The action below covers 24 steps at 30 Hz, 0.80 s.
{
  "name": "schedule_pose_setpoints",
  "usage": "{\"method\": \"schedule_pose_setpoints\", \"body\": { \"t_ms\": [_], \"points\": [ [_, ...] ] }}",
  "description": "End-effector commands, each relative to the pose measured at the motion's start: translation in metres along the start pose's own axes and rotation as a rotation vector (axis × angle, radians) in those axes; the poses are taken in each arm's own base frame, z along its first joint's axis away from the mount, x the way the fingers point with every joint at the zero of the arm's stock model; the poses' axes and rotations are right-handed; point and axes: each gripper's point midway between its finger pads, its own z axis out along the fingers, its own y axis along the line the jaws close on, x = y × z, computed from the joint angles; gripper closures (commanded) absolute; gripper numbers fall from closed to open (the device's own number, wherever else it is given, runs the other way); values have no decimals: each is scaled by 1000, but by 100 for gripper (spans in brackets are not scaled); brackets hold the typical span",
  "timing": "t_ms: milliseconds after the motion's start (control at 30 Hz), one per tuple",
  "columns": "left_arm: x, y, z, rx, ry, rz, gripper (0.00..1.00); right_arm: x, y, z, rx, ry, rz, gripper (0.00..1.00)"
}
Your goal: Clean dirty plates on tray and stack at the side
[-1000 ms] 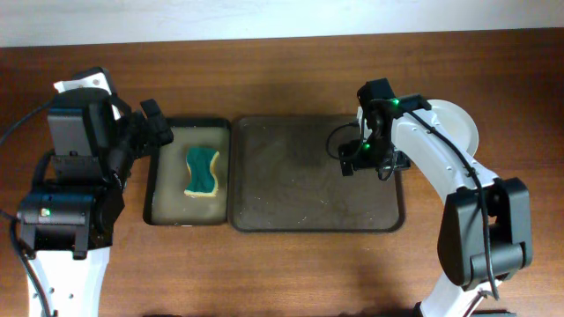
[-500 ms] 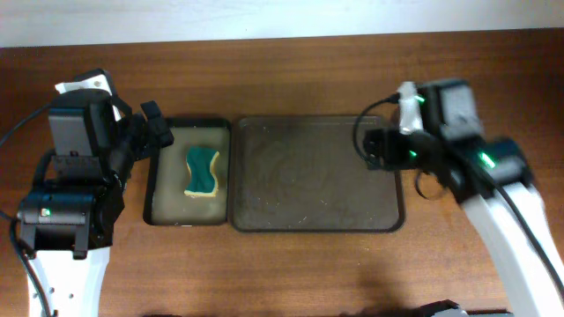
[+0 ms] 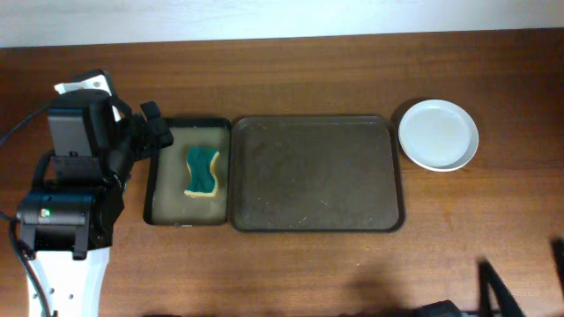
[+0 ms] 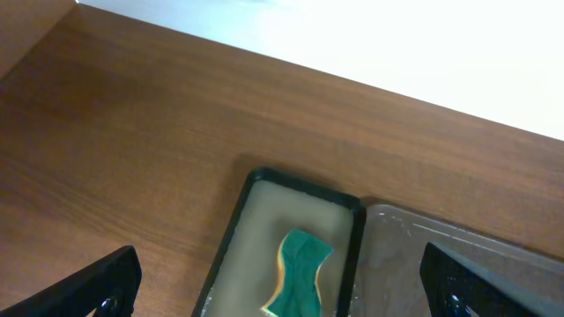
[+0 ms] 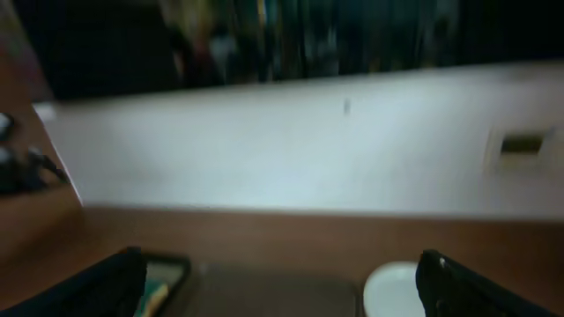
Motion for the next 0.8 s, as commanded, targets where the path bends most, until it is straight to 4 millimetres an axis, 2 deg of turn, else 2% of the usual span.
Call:
{"method": "schedule_pose_setpoints", "body": {
  "t_ms": [0,100,200,267,333,567,633,733,767],
  "points": [
    [-2,0,-4,6,-11,-8,1,-12,-3,-37,32,-138,-13,2],
    [-2,0,-4,6,-11,-8,1,-33,-1,-53,41,-290,-20,1],
    [-2,0,-4,6,-10,-8,1,-63,2,-56,54,-511,-38,1],
    [-2,0,-4,6,-11,-8,1,-72,3,-52,58,-638,-51,2],
    [-2,0,-4,6,-10,-8,1,-71,2,-46,53,-701,-56,2],
    [-2,0,-4,6,-10,-8,1,-27,-12,18,48,-702,-57,2],
    [-2,0,-4,6,-10,-8,1,-14,-15,31,48,-701,-56,2],
    [-2,0,-4,6,-11,-8,0,14,-22,56,49,-693,-56,2],
    [-2,0,-4,6,-10,-8,0,31,-25,67,52,-670,-54,2]
  ]
}}
